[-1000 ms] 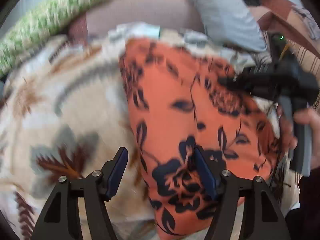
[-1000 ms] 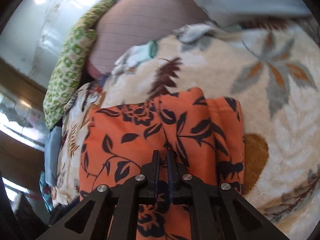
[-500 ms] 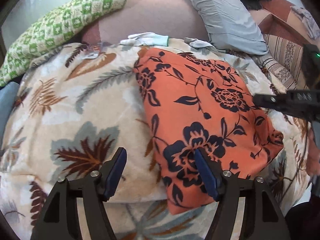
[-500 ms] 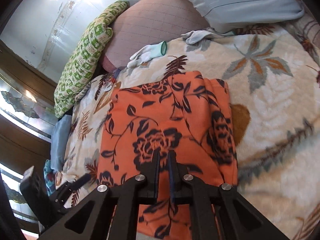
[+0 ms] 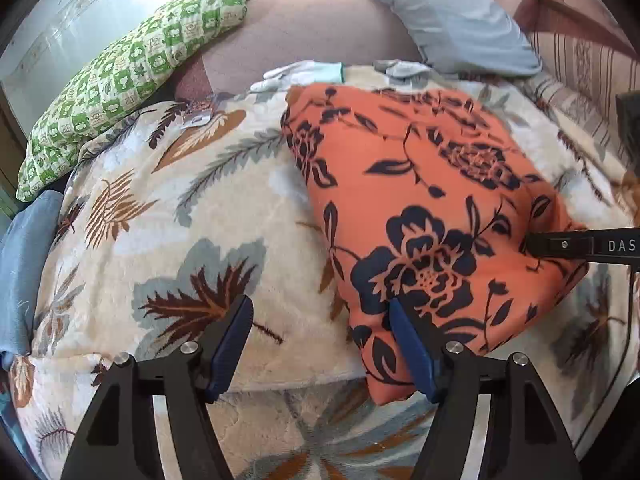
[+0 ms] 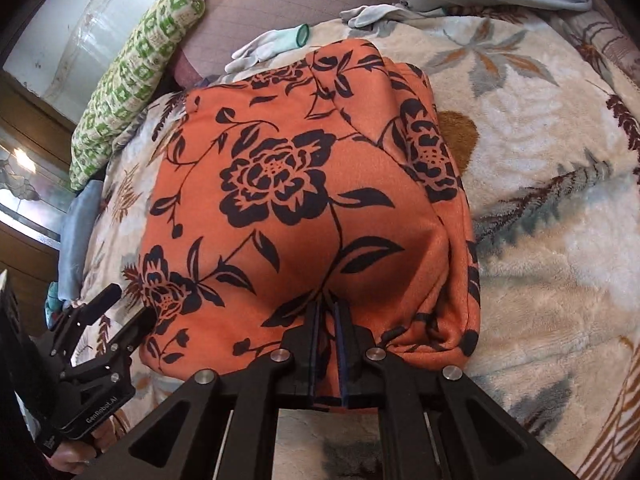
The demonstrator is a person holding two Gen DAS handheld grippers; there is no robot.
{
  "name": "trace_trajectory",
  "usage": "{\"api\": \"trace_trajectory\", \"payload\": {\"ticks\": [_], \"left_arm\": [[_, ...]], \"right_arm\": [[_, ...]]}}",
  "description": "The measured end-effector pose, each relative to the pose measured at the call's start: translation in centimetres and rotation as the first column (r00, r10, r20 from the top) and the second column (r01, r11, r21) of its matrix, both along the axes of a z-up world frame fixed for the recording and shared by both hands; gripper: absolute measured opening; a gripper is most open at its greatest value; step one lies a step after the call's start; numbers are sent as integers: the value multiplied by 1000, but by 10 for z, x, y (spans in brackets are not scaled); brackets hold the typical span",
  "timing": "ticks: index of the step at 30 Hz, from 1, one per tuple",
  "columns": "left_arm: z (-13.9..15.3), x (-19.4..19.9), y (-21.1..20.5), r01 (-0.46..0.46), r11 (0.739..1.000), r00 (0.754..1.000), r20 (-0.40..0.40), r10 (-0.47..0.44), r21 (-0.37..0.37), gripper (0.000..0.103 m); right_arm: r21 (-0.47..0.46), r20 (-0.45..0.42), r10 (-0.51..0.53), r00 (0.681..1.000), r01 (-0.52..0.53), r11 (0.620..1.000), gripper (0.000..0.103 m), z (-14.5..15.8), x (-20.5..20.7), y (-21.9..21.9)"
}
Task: Fold small clothes
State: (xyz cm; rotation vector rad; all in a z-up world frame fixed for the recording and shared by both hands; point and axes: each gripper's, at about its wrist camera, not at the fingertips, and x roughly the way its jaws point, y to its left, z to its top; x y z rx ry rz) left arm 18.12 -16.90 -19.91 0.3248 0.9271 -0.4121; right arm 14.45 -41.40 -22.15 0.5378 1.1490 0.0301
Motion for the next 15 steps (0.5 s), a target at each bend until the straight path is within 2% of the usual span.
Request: {"api": "trace_trajectory", "payload": {"ticks": [7, 10, 12, 15], "left_arm": [[41, 14, 3, -23, 997, 995, 100, 30, -72, 71], [49, 43, -5, -46, 996, 995, 86, 53, -82, 71], [48, 66, -17, -43, 997, 996, 75, 47, -58, 71], [42, 107, -36, -57, 997, 998, 25, 58, -55, 71]], "right_arm": [[72, 142, -32, 989, 22, 997, 10, 26, 7, -13], [107, 119, -45, 992, 33, 994, 10, 18, 19, -15], [113, 106, -51, 993, 39, 993, 10, 15, 24, -15], [110, 115, -50, 992, 37, 993, 10, 16, 28, -15]]}}
